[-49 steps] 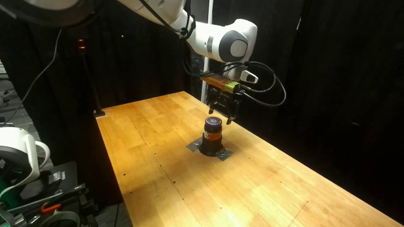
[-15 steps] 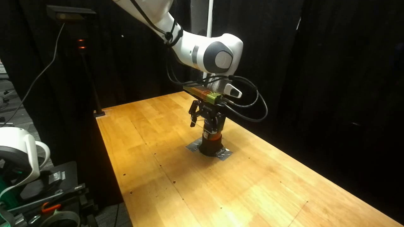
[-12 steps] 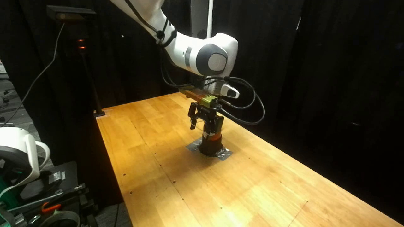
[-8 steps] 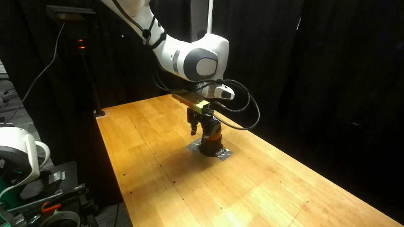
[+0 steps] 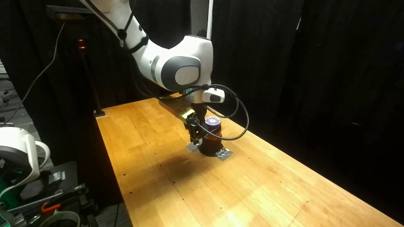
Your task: Put the rubber band on the brown cup
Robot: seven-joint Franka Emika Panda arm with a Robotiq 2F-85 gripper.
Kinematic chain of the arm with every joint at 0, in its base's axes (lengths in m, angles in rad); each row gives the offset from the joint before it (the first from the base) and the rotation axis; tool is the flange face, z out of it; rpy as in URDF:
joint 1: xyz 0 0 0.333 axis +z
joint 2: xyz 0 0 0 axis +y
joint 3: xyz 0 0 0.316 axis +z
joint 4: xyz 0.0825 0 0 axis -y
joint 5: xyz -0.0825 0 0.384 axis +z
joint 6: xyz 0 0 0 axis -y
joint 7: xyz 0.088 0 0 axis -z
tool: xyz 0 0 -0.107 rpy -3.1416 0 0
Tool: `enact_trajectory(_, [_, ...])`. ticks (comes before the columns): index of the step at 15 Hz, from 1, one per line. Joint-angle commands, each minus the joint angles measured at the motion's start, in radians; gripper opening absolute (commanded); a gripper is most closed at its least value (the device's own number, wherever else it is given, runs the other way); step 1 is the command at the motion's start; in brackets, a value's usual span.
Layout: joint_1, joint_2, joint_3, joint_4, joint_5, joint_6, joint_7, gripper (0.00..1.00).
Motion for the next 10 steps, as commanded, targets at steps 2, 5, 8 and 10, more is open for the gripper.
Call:
enact_trajectory(2, [0.02, -0.09, -0.023, -0.181, -0.025, 0.195, 0.072, 0.21])
enact_trajectory(5, [0.055, -0.117, -0.064, -0.281, -0.071, 0.377, 0.146, 0.21])
enact_trajectory(8, [0.12, -0.135, -0.144, -0.36, -0.143, 0.524, 0.221, 0.21])
enact_trajectory(10, [0.191, -0.14, -0.236, -0.404, -0.213, 0.631, 0.283, 0.2])
